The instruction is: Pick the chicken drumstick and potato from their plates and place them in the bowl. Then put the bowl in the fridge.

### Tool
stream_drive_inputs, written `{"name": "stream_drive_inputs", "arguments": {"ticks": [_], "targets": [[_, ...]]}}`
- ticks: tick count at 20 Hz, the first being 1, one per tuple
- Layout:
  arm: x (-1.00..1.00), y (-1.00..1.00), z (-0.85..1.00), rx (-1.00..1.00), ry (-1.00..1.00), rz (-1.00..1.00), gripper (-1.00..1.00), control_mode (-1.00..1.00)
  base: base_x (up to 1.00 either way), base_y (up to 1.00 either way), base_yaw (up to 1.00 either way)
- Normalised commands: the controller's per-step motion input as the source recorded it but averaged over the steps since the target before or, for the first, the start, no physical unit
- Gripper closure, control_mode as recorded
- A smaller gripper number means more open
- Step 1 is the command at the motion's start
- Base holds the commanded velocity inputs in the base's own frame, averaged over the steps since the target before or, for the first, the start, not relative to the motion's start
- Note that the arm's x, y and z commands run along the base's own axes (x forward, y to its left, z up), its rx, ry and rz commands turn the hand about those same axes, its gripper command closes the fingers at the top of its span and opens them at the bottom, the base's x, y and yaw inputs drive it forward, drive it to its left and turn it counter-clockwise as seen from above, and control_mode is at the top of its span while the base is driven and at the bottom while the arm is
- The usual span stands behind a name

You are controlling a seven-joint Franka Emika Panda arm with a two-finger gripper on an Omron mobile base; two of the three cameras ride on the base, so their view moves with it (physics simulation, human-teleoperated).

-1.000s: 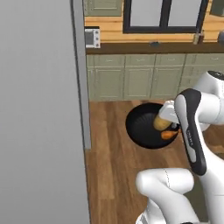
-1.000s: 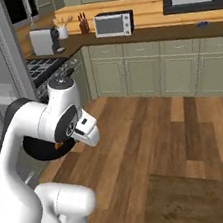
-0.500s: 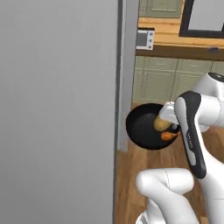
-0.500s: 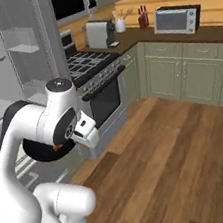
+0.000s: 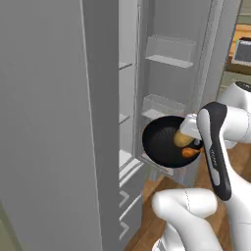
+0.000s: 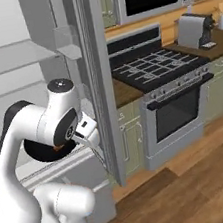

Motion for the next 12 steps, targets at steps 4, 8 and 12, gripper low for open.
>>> {"name": "stream_drive_inputs", "arguments": {"ticks": [4,8,12], "targets": [[0.00,0.00,0.00,0.00,0.00,0.00,1.00,1.00,0.32,0.16,0.64],[0.00,0.00,0.00,0.00,0.00,0.00,1.00,1.00,0.58,0.04,0.55],[0.00,0.00,0.00,0.00,0.00,0.00,1.00,1.00,0.81,-0.23,0.59]]}}
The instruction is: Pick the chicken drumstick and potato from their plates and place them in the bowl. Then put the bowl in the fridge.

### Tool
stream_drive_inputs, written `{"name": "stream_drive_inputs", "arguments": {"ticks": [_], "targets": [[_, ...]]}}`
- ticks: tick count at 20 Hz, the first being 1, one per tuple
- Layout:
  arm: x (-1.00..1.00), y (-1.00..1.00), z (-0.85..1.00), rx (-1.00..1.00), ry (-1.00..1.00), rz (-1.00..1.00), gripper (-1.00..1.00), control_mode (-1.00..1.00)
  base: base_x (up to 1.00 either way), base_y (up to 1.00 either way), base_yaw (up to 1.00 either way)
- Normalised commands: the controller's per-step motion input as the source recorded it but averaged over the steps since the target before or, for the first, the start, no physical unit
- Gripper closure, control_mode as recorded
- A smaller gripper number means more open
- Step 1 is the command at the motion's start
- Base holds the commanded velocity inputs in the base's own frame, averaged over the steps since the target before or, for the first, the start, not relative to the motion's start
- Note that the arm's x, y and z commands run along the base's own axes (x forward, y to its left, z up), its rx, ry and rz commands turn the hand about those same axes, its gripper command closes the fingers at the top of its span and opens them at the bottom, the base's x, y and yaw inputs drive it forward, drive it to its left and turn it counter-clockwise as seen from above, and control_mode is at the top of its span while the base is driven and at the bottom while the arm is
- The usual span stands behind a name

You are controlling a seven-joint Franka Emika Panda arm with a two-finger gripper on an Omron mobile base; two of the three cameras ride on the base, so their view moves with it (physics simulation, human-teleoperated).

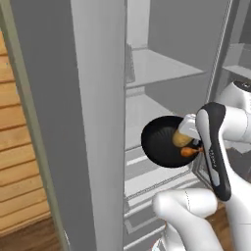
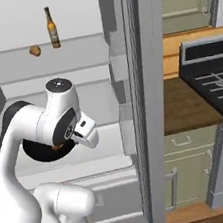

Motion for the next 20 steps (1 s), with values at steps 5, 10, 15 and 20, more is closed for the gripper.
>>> {"name": "stream_drive_inputs", "arguments": {"ticks": [5,10,15,20], "targets": [[0.00,0.00,0.00,0.00,0.00,0.00,1.00,1.00,0.76,-0.13,0.44],[0.00,0.00,0.00,0.00,0.00,0.00,1.00,1.00,0.36,0.00,0.35],[0.00,0.00,0.00,0.00,0.00,0.00,1.00,1.00,0.16,0.00,0.35],[0.00,0.00,0.00,0.00,0.00,0.00,1.00,1.00,0.45,0.00,0.11]]}}
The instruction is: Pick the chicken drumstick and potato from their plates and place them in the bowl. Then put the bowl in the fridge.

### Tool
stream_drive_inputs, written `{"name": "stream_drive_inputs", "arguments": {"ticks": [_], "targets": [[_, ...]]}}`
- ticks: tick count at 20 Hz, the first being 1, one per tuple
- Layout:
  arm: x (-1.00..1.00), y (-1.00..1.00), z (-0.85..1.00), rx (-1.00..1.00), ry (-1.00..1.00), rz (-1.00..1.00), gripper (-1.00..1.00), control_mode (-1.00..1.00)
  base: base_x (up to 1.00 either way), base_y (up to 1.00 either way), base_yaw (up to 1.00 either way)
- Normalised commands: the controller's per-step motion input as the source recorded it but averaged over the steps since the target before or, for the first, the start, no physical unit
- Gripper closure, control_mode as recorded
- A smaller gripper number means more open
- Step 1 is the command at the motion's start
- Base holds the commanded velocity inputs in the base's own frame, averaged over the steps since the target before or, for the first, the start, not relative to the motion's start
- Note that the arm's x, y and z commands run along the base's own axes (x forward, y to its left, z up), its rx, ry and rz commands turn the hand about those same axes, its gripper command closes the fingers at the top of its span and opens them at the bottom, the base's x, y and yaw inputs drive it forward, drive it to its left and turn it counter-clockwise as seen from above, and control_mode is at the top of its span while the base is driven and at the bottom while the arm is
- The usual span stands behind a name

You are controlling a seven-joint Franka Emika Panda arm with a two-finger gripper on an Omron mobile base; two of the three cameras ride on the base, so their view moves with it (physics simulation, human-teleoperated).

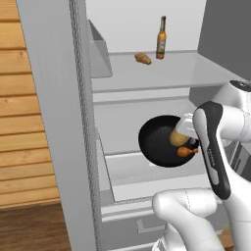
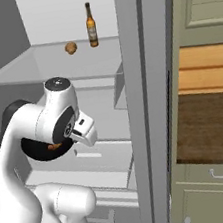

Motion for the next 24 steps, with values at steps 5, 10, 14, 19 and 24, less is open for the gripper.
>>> {"name": "stream_drive_inputs", "arguments": {"ticks": [5,10,14,19,24], "targets": [[0.63,0.00,-0.13,0.13,-0.01,0.08,1.00,-1.00,0.17,0.00,0.02],[0.51,0.38,-0.42,0.16,-0.05,-0.06,1.00,-1.00,0.00,0.00,0.00],[0.71,0.57,-0.35,0.11,0.00,-0.18,1.00,-1.00,0.00,0.00,0.00],[0.26,0.00,-0.40,0.17,-0.02,-0.05,1.00,-1.00,0.00,0.00,0.00],[0.50,0.00,-0.34,0.12,-0.03,-0.06,1.00,-1.00,0.00,0.00,0.00]]}}
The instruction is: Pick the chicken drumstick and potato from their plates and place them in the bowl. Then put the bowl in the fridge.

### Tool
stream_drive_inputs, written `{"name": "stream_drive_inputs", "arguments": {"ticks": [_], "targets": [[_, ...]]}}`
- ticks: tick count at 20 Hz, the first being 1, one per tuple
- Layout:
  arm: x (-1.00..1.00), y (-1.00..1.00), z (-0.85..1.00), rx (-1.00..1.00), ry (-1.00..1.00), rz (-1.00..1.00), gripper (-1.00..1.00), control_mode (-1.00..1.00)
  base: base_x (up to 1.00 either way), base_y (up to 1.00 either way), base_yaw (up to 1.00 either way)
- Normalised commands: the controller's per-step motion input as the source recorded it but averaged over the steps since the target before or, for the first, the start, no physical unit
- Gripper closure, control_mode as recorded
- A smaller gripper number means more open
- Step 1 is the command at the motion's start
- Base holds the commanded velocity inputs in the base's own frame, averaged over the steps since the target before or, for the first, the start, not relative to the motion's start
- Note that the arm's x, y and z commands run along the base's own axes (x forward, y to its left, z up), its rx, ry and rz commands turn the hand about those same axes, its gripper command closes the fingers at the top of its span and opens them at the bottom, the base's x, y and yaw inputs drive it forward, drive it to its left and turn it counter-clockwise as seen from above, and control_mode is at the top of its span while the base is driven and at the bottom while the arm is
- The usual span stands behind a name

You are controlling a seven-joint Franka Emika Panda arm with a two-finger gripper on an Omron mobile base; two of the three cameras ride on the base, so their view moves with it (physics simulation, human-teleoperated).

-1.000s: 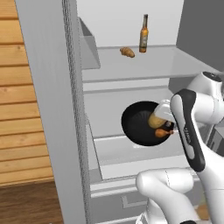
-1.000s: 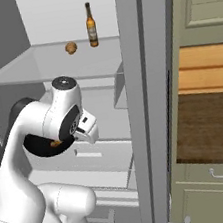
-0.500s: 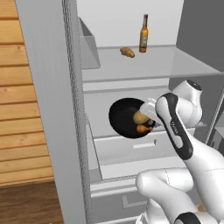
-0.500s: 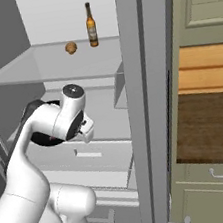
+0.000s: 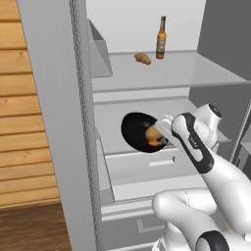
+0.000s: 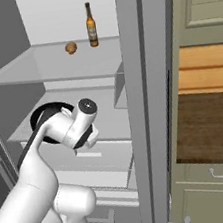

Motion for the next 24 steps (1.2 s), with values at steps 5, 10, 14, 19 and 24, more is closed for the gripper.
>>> {"name": "stream_drive_inputs", "arguments": {"ticks": [5,10,14,19,24], "targets": [[0.36,0.00,-0.02,0.01,-0.01,-0.21,1.00,-1.00,0.00,0.00,0.00],[0.05,0.00,0.00,-0.01,-0.19,-0.26,1.00,-1.00,0.00,0.00,0.00],[0.13,0.00,-0.07,-0.02,-0.31,-0.20,1.00,-1.00,0.00,0.00,0.00],[0.18,-0.05,-0.01,0.00,0.10,-0.03,1.00,-1.00,0.00,0.00,0.00],[0.25,0.00,-0.09,0.00,0.15,0.00,1.00,-1.00,0.00,0.00,0.00]]}}
